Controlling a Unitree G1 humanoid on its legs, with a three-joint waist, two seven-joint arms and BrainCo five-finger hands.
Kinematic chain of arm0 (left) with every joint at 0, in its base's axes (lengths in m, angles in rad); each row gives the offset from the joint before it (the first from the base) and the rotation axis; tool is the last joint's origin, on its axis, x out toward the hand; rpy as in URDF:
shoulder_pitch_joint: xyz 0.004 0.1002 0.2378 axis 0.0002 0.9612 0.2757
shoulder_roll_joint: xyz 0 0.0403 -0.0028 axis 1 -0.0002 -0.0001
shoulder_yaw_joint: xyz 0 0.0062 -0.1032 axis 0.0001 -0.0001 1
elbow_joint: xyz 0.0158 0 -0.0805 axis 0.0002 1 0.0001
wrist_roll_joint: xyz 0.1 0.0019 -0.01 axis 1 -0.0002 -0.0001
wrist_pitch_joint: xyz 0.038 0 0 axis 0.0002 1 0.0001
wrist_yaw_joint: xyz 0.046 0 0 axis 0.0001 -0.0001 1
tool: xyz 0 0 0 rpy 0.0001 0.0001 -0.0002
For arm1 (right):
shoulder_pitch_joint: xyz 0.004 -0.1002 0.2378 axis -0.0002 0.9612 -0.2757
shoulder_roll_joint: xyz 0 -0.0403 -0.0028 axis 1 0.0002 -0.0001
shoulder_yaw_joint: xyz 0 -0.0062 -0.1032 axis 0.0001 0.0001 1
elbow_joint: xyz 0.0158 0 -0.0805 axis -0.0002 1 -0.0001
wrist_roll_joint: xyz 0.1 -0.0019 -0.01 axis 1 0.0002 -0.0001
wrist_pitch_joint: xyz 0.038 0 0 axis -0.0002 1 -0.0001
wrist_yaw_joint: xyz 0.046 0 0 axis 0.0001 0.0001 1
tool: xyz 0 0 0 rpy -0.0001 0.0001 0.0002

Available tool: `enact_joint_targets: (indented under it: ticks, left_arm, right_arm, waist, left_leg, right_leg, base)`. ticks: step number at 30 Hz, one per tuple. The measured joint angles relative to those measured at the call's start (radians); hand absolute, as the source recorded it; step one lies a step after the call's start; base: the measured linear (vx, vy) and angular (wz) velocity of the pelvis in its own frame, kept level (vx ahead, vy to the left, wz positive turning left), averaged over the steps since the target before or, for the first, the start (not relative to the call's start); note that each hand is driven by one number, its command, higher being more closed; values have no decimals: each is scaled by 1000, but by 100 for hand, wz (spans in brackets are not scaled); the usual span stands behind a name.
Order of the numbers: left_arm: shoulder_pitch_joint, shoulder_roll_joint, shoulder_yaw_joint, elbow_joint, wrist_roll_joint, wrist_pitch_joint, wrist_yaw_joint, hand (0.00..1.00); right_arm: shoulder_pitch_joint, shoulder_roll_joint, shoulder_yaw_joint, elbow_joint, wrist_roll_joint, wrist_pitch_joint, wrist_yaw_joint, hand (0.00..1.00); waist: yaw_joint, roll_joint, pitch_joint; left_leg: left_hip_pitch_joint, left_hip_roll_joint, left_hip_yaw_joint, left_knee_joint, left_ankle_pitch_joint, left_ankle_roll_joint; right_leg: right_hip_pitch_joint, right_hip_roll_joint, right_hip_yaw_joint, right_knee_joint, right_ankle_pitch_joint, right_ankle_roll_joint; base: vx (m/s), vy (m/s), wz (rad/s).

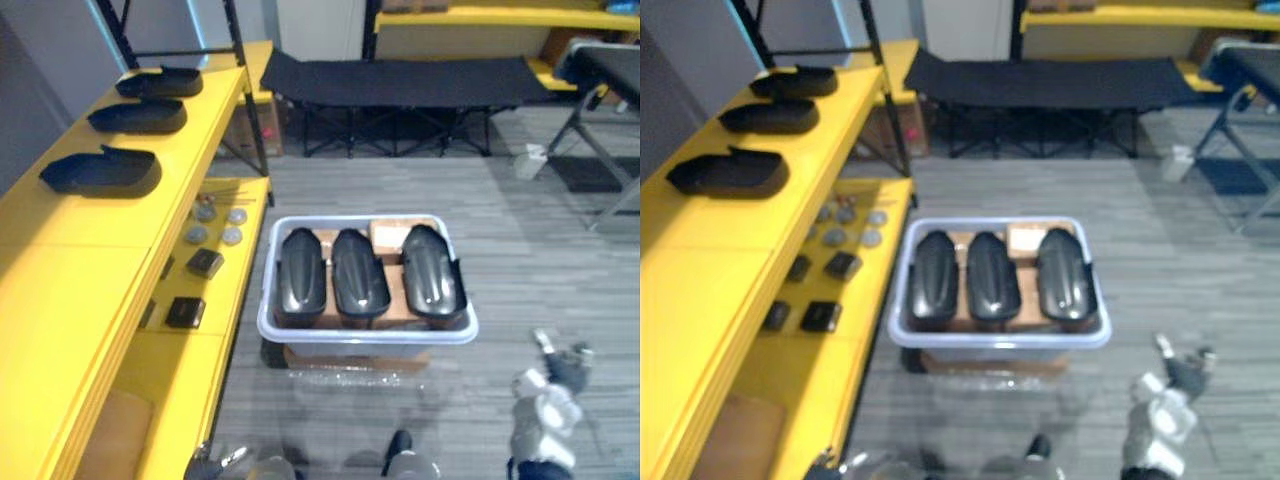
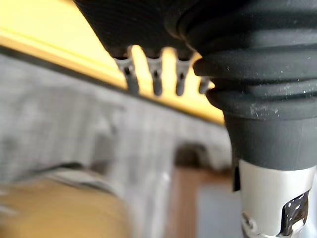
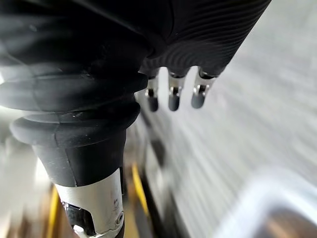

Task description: Walk over and take plastic housings, then place them on the shelf

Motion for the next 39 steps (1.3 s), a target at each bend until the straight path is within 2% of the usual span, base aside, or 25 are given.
enact_joint_targets:
  ticks: [3,6,8,10,13,15,18,21,26,33,39]
  left_arm:
    - [-16,-3,1,20,-40,-4,-7,0]
    - [-39,-15,0,36,-66,-17,-17,0]
    - [-60,-44,-3,34,-85,-47,-26,0]
    - [-76,-53,-31,33,-113,-62,-33,0]
    - [-101,-53,-41,32,-117,-83,-43,0]
    - [-131,-52,-62,31,-129,-91,-45,0]
    - [-159,-52,-80,27,-157,-96,-48,0]
    - [-169,-52,-82,9,-158,-94,-50,0]
    - [-169,-40,-107,-3,-188,-90,-51,0]
    - [-172,-37,-107,-6,-190,-89,-51,0]
    - [-172,-36,-111,-3,-225,-91,-52,0]
  right_arm:
    - [-168,-126,-14,118,-1,-11,-83,0]
    - [-292,-224,-13,200,-1,-16,-98,0]
    - [-396,-309,8,258,-2,-15,-88,0]
    - [-462,-359,65,301,-3,-7,-65,0]
    - [-559,-385,135,363,-6,26,-28,0]
    - [-611,-411,189,416,-23,40,3,0]
    - [-680,-442,257,439,-40,65,30,0]
    - [-733,-450,326,448,-73,93,45,0]
    - [-734,-453,378,444,-131,109,85,0]
    - [-727,-455,438,411,-168,185,126,0]
    - [-725,-455,460,453,-168,238,208,0]
  waist:
    - [8,1,48]
    - [8,15,84]
    - [6,51,121]
    - [7,71,146]
    - [9,87,179]
    - [11,88,196]
    - [20,89,230]
    - [30,95,245]
    - [41,92,247]
    - [37,88,249]
    - [41,89,249]
  left_leg:
    - [-51,1,0,4,16,3]
    - [-90,-6,-3,-2,36,4]
    - [-109,-16,-11,-22,58,3]
    - [-125,-28,-28,-50,80,3]
    - [-147,-32,-45,-54,96,4]
    - [-181,-46,-88,-50,100,6]
    - [-214,-69,-113,-40,107,14]
    - [-255,-75,-125,-18,108,16]
    - [-271,-76,-134,-8,109,17]
    - [-280,-67,-133,10,107,18]
    - [-298,-61,-129,17,106,18]
  right_leg:
    - [-33,1,-22,-37,41,-17]
    - [-71,0,-27,-43,70,-18]
    - [-95,-6,-40,-37,79,-16]
    - [-124,-16,-46,-12,71,-26]
    - [-162,-30,-48,41,48,-39]
    - [-209,-65,-67,130,-1,-38]
    - [-248,-105,-70,199,-32,-36]
    - [-284,-122,-70,226,-39,-40]
    - [-295,-124,-68,234,-41,-43]
    - [-297,-119,-64,235,-41,-44]
    - [-313,-114,-55,235,-40,-44]
  base:
    - [-89,-8,-3]
    - [-39,-35,3]
    - [11,-18,12]
    - [9,-4,16]
    - [-8,-13,14]
    - [-56,-13,37]
    - [-59,-9,30]
    - [-63,-5,15]
    - [-33,-2,5]
    - [-35,1,-1]
    - [-51,1,-3]
